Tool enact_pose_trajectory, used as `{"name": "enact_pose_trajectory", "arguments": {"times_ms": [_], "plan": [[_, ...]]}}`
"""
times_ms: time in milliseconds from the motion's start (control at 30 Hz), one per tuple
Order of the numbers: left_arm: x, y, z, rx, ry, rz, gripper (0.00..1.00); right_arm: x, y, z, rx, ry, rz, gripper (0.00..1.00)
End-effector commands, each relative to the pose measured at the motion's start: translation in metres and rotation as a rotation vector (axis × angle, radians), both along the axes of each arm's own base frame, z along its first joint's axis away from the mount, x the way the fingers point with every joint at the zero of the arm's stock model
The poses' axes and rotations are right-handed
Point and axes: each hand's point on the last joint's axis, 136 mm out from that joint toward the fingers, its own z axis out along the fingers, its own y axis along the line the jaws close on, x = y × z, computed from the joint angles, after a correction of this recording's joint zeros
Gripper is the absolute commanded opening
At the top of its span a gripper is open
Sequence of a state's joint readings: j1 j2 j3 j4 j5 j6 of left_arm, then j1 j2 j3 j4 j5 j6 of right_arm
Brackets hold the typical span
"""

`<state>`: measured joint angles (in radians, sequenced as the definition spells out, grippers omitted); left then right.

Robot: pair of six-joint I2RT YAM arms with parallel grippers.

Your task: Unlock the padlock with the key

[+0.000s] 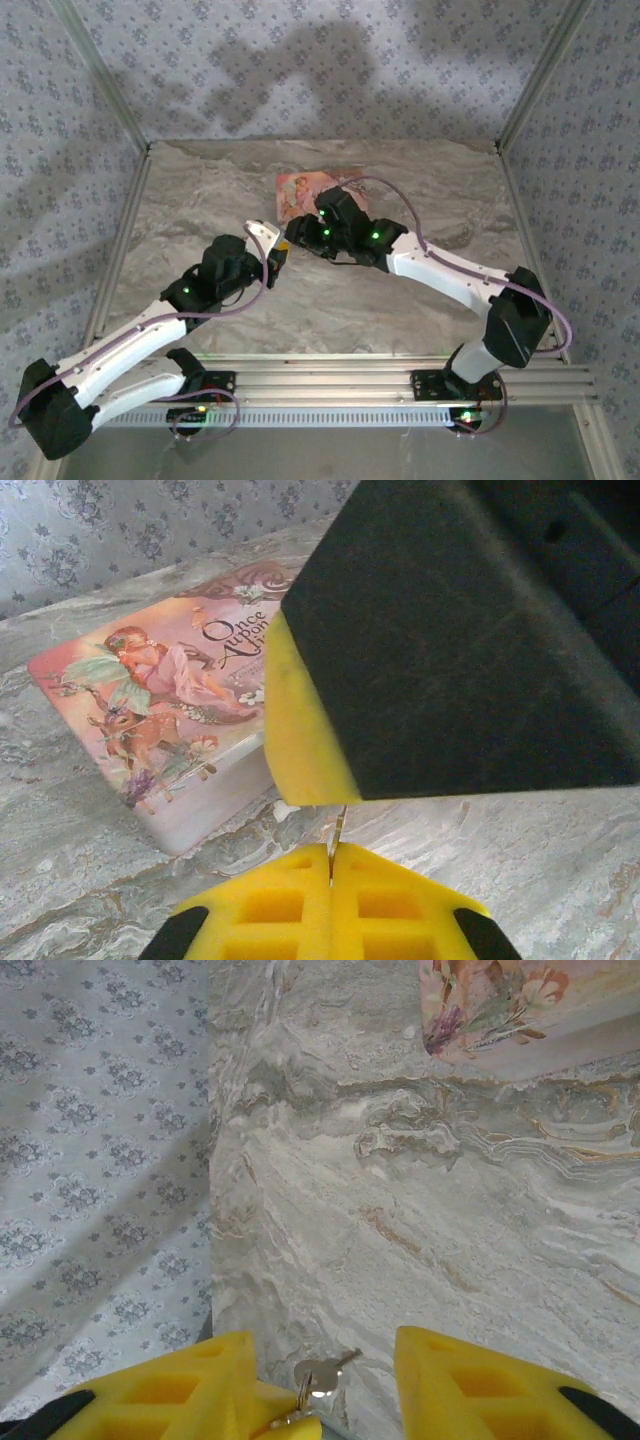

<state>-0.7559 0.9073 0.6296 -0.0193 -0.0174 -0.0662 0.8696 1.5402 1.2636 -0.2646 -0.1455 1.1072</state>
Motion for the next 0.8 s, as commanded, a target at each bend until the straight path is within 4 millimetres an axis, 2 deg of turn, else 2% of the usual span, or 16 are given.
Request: {"name": "enact_pose_trajectory", "arguments": {"times_ms": [0, 267, 400, 500, 600, 767], "plan": [[0.004, -0.003, 0.023, -0.017, -0.062, 0.003, 0.00, 0.003, 0.007, 0.007, 0.005, -0.001, 0.002, 0.35], [0.004, -0.002, 0.018, 0.000, -0.068, 0.003, 0.00, 0.004, 0.012, 0.008, 0.006, -0.008, 0.016, 0.00], [0.001, -0.001, 0.020, -0.013, -0.078, -0.003, 0.00, 0.003, 0.013, 0.015, 0.000, -0.072, 0.065, 0.00], [-0.002, 0.000, 0.022, -0.033, -0.061, 0.000, 0.16, 0.002, 0.015, 0.033, -0.015, -0.224, 0.169, 0.00], [-0.007, -0.001, 0.025, -0.089, -0.005, -0.025, 0.32, 0.002, 0.005, 0.047, -0.147, -0.404, 0.296, 0.00], [-0.008, -0.004, 0.041, -0.296, 0.167, -0.143, 0.45, -0.006, -0.017, 0.039, -0.411, -0.574, 0.581, 0.00]]}}
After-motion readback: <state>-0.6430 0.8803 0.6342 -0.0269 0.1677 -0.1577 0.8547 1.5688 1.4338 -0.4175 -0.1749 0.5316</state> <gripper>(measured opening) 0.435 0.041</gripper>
